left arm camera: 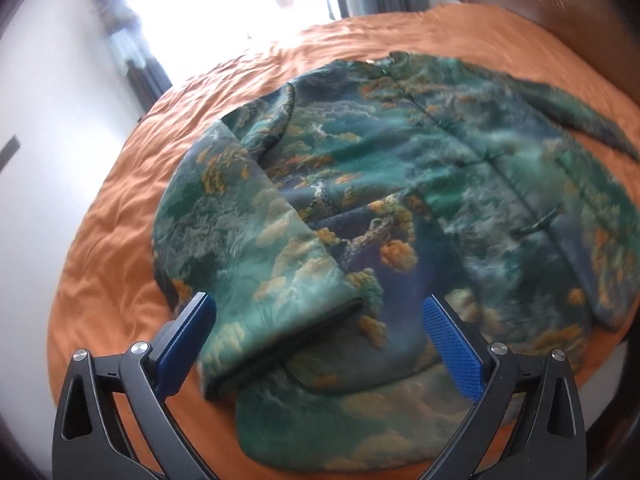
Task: Fold large clothes
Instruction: 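Grasp the jacket sleeve cuff with the left tool and lift it, then fold the held sleeve across the jacket body and open the left tool, then grasp the other sleeve cuff with the right tool and lift it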
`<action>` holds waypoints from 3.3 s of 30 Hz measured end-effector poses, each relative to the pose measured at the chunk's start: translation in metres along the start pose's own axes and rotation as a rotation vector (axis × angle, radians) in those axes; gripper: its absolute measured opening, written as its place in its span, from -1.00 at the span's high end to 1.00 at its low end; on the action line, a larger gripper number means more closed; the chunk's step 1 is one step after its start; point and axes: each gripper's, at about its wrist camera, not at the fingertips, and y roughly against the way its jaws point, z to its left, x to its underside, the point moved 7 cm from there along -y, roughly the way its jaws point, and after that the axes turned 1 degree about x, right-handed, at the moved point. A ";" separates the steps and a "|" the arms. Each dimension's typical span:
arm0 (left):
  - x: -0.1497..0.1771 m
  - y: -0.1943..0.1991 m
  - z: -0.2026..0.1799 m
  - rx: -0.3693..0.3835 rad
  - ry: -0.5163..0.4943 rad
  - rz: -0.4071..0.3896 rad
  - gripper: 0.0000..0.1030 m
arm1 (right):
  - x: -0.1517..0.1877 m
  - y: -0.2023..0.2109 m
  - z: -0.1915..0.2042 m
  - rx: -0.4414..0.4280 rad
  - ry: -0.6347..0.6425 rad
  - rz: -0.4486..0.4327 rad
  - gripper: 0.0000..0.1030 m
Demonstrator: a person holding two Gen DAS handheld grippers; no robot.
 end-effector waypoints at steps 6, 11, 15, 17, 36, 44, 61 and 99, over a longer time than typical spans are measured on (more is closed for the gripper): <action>0.001 -0.059 0.013 0.022 -0.031 0.102 -0.99 | 0.060 0.064 0.107 -0.243 0.132 0.001 0.00; 0.002 -0.063 0.033 0.116 0.053 0.109 0.15 | 0.116 0.115 0.190 -0.383 0.255 0.005 0.00; -0.012 -0.020 0.074 0.156 0.186 0.003 0.76 | 0.148 0.154 0.242 -0.440 0.378 -0.034 0.00; -0.020 0.003 0.108 0.116 0.258 -0.060 0.78 | 0.160 0.170 0.262 -0.465 0.426 -0.048 0.00; 0.051 -0.038 0.359 -0.271 0.811 -0.020 0.66 | 0.218 0.213 0.330 -0.553 0.574 0.011 0.00; 0.099 -0.018 0.401 -0.389 0.960 0.009 -0.05 | 0.218 0.203 0.315 -0.507 0.561 0.026 0.00; 0.086 -0.013 0.084 0.354 0.462 0.113 -0.79 | 0.181 0.065 0.208 -0.435 0.364 0.371 -0.33; 0.006 0.097 0.069 0.109 0.469 -0.282 -0.94 | 0.075 0.046 0.150 -0.430 0.207 0.201 -0.34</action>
